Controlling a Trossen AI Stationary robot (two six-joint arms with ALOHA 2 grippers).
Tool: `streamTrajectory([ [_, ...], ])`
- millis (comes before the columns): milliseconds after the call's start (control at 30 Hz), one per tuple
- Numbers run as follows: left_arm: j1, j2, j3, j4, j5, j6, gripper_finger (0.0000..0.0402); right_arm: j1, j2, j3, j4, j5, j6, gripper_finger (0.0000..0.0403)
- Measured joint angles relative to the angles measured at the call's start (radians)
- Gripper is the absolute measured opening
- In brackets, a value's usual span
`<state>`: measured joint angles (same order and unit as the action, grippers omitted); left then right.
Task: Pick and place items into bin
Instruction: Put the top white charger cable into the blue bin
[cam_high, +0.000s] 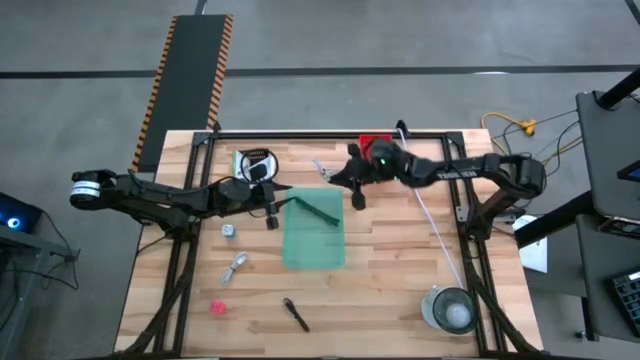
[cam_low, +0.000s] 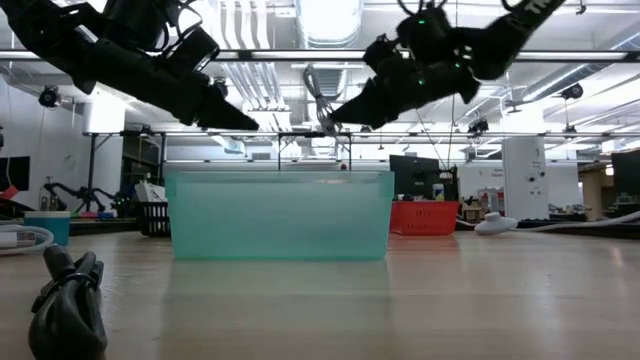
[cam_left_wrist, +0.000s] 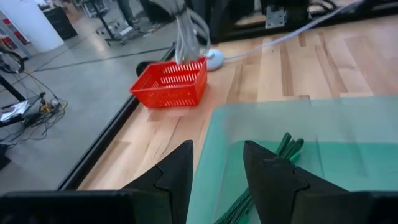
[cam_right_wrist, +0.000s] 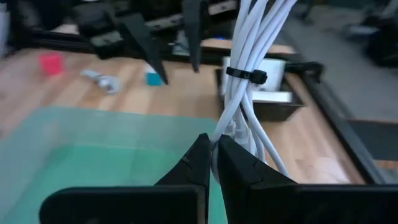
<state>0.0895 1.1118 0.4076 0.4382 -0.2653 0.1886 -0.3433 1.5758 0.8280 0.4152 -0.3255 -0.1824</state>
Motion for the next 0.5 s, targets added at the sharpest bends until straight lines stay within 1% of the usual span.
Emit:
streamTrajectory([
  [100, 0.000, 0.000, 0.001, 0.019, 0.002, 0.000, 0.0126, 0.042, -0.003, -0.071, 0.129, 0.124, 0.007, 0.0009],
  [167, 0.000, 0.000, 0.001, 0.025, 0.010, -0.001, 0.0126, 0.066, -0.004, -0.101, 0.178, 0.161, 0.003, 0.0009],
  [367, 0.000, 0.020, 0.000, 0.041, 0.101, -0.026, 0.0126, 0.106, -0.004, -0.169, 0.299, 0.172, -0.010, 0.0009],
  [433, 0.000, 0.033, 0.000, 0.067, 0.111, -0.026, 0.0126, 0.106, -0.003, -0.194, 0.341, 0.172, -0.025, 0.0009],
  [500, 0.000, 0.045, 0.001, 0.093, 0.111, -0.024, 0.0126, 0.106, 0.008, -0.218, 0.429, 0.172, -0.024, 0.0009],
])
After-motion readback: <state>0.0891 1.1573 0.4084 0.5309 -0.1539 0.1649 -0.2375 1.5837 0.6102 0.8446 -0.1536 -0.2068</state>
